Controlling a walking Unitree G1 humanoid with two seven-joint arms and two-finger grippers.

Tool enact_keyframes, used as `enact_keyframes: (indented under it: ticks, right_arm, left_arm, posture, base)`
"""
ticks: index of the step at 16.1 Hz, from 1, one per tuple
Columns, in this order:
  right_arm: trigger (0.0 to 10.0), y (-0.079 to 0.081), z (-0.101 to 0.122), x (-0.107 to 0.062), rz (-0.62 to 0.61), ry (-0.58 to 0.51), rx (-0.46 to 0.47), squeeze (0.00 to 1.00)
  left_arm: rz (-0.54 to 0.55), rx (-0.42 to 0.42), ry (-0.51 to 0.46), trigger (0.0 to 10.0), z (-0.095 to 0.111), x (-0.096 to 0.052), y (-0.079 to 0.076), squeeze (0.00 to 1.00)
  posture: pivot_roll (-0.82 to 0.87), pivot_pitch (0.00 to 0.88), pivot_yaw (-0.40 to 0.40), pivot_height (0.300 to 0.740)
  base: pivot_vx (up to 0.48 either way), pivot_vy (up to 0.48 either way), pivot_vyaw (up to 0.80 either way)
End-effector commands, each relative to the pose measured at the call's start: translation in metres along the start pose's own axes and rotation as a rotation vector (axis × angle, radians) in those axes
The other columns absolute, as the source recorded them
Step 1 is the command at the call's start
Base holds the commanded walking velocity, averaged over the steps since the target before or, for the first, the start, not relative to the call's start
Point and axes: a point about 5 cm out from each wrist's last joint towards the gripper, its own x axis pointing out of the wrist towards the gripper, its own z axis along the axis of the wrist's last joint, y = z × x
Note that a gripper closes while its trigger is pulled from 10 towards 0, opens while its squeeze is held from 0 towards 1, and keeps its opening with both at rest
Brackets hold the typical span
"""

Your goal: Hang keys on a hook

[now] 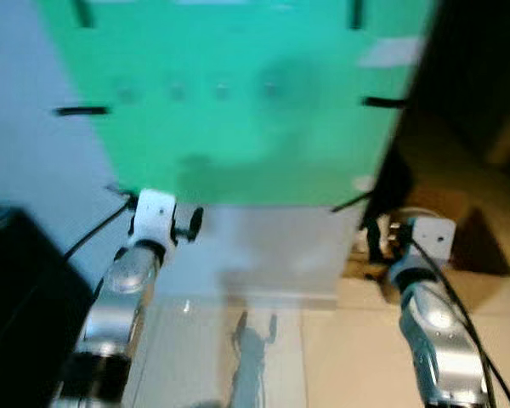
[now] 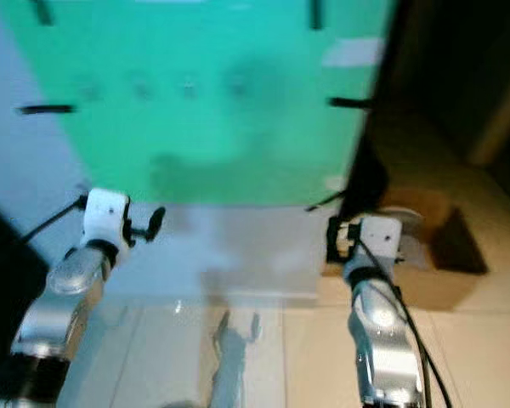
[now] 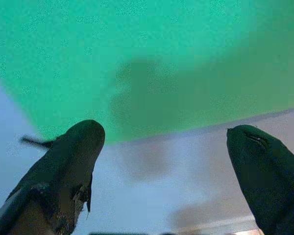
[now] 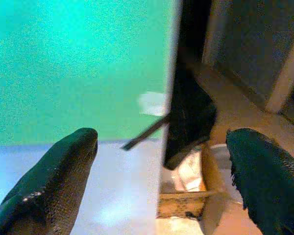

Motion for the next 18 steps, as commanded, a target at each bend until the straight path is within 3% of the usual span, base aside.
enact_keyframes:
  ticks: [1,3,5,6,7,13,15,18]
  right_arm:
    - [10.0,0.006,0.002,0.001,0.012,-0.006,0.025,1.0]
    - [10.0,0.008,0.002,0.001,0.02,0.007,0.067,1.0]
    - [10.0,0.008,0.005,0.003,0.023,-0.011,0.05,1.0]
    - [10.0,0.008,0.007,0.003,0.026,-0.022,0.045,1.0]
    - [10.0,0.009,0.007,0.004,0.037,-0.028,0.043,1.0]
    - [10.0,0.018,0.005,0.006,0.053,0.0,-0.033,1.0]
    - [10.0,0.016,0.004,0.006,0.039,-0.004,-0.117,1.0]
    - [10.0,0.015,-0.001,0.005,0.054,0.025,-0.063,1.0]
  left_arm:
    - [0.039,0.0,0.018,10.0,-0.003,-0.002,0.007,1.0]
    - [0.12,-0.01,-0.048,10.0,0.004,-0.001,0.014,1.0]
    - [0.064,0.069,-0.043,10.0,0.006,-0.001,0.01,1.0]
    - [0.055,0.069,-0.052,10.0,0.007,-0.002,0.008,0.46]
    - [0.047,0.072,-0.071,10.0,0.009,-0.004,0.006,0.0]
    - [0.002,0.053,-0.097,10.0,0.011,-0.004,0.005,0.0]
    - [-0.002,0.053,-0.094,10.0,0.009,-0.005,0.004,0.0]
    - [-0.016,0.046,-0.092,10.0,0.005,-0.008,0.003,0.0]
  posture:
    - [-0.05,0.0,0.039,0.74]
    - [-0.05,0.0,0.04,0.74]
    - [-0.05,0.0,0.038,0.74]
    - [-0.05,0.0,0.038,0.74]
    - [-0.05,0.0,0.037,0.74]
    - [-0.05,0.0,0.038,0.74]
    - [-0.05,0.0,0.038,0.74]
    - [-0.05,0.0,0.035,0.74]
  base:
    - [0.0,0.0,0.8]
    - [0.0,0.0,0.8]
    - [0.0,0.0,0.8]
    - [0.0,0.0,0.8]
    - [0.0,0.0,0.8]
    - [0.043,0.0,0.15]
    - [0.27,0.0,0.0]
    - [0.294,0.0,0.0]
